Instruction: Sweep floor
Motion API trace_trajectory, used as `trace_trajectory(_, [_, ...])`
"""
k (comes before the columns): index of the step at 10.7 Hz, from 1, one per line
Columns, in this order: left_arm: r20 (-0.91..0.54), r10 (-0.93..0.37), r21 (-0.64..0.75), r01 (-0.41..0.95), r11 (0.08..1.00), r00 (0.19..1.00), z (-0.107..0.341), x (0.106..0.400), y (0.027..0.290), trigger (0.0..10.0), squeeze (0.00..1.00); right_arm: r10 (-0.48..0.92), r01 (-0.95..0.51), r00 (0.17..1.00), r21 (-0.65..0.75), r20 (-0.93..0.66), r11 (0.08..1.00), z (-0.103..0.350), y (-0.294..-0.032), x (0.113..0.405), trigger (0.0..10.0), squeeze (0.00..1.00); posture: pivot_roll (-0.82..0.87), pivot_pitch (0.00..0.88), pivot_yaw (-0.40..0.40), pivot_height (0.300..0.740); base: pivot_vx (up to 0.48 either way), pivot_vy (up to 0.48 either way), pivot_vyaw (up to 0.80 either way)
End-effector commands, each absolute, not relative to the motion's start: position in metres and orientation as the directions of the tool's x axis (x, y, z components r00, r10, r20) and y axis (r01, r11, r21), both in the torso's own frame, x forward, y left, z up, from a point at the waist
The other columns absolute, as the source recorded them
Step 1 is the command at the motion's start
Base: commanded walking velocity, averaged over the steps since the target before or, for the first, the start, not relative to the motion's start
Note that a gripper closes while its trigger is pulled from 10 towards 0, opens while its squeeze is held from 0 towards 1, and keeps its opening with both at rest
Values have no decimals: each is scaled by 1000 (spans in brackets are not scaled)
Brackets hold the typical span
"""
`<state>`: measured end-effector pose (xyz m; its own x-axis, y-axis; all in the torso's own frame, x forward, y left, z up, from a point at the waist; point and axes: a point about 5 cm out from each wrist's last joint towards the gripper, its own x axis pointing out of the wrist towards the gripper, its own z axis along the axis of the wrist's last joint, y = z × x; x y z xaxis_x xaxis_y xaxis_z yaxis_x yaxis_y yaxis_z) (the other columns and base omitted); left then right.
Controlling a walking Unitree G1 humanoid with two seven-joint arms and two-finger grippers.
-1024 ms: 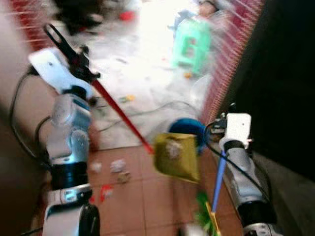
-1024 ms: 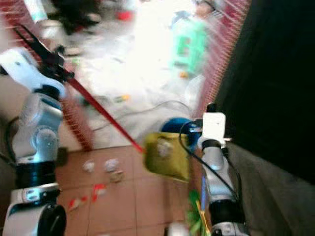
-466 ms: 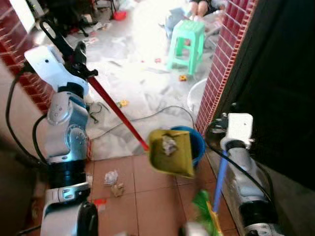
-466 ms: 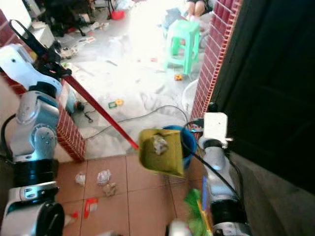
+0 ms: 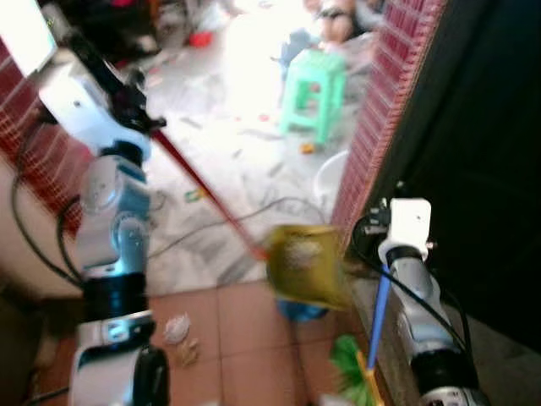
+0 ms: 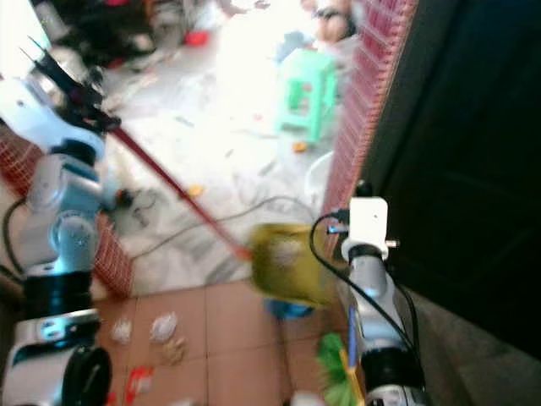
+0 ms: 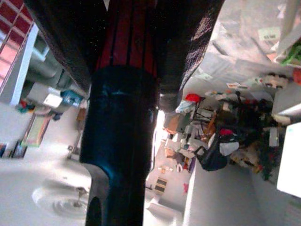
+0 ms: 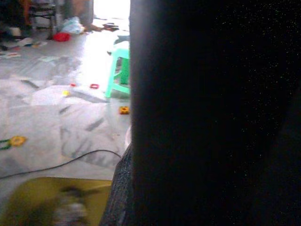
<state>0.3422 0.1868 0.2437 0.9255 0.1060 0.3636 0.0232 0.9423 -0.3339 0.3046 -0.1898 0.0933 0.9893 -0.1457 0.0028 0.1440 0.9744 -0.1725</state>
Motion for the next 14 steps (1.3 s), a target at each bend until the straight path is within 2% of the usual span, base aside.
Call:
trace_trajectory(1, [444, 93, -352, 79, 933, 891, 263, 340, 180, 10000, 0, -153, 156, 988, -183, 30, 971, 99, -195, 306, 10000, 0, -102, 0, 39, 740, 379, 0, 0])
trace_trajectory(3, [469, 89, -303, 66, 951, 879, 268, 340, 183, 10000, 0, -154, 156, 988, -185, 28, 970, 98, -196, 305, 10000, 0, -103, 0, 37, 740, 369, 0, 0])
trace_trajectory(4, [495, 80, -232, 43, 972, 865, 272, 340, 185, 10000, 0, -154, 157, 988, -186, 26, 970, 98, -196, 305, 10000, 0, -103, 0, 37, 740, 0, 0, 0])
trace_trajectory(6, [516, 70, -183, 29, 983, 853, 277, 340, 185, 10000, 0, -154, 156, 988, -187, 26, 970, 98, -197, 305, 10000, 0, -103, 0, 36, 740, 0, 0, 0])
trace_trajectory(10, [540, 25, -117, 45, 992, 842, 274, 337, 172, 10000, 0, -149, 150, 989, -191, 23, 970, 98, -196, 305, 10000, 0, -101, 0, 35, 740, 0, 0, 0])
trace_trajectory(12, [559, -56, -2, 68, 998, 828, 269, 335, 161, 10000, 0, -149, 151, 989, -189, 24, 970, 98, -196, 306, 10000, 0, -102, 0, 37, 740, 0, 0, 0])
trace_trajectory(14, [554, -51, -12, 69, 998, 831, 267, 335, 160, 10000, 0, -154, 156, 988, -186, 24, 970, 98, -196, 306, 10000, 0, -103, 0, 40, 740, 0, 0, 0])
